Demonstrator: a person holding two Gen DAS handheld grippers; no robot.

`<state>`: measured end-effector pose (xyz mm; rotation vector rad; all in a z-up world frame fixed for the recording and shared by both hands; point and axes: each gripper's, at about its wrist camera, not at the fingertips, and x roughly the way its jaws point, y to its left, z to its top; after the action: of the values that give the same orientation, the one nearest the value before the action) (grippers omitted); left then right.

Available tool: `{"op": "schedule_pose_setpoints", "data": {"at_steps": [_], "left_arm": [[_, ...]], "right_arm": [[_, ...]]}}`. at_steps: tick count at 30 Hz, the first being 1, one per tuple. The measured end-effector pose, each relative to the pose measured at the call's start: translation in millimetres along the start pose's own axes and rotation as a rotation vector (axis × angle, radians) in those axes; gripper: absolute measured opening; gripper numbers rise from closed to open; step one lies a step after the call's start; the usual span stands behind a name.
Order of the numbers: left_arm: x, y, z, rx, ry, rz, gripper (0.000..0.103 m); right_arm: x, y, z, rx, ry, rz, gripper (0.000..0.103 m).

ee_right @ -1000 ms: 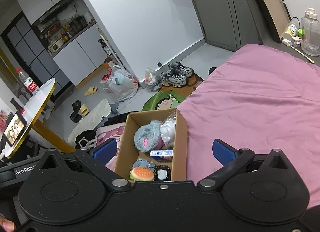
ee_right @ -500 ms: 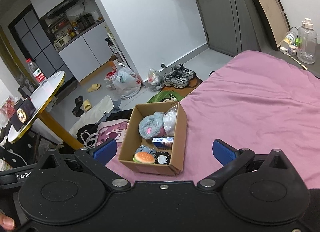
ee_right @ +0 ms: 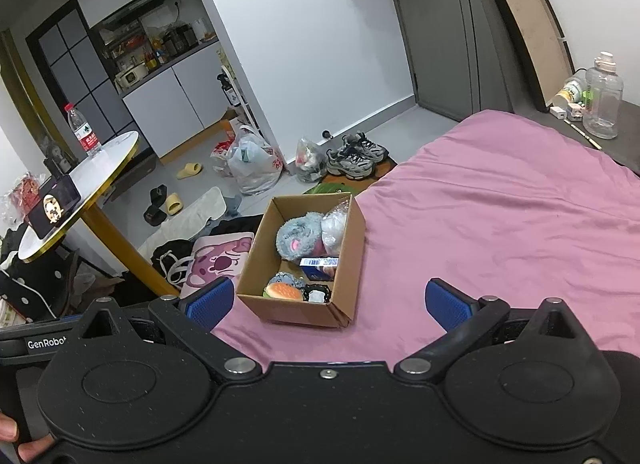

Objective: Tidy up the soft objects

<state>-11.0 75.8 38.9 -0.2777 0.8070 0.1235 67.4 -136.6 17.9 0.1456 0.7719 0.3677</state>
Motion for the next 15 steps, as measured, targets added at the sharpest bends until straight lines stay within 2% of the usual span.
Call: {"op": "schedule_pose_setpoints", "data": {"at_steps": [15], "left_arm": [[-21.2, -1.4, -30.9, 0.05, -0.016, 0.001, 0.102]], "right_arm": [[-23.1, -2.1, -25.7, -0.053, -0.005, -0.03, 0.103]]}}
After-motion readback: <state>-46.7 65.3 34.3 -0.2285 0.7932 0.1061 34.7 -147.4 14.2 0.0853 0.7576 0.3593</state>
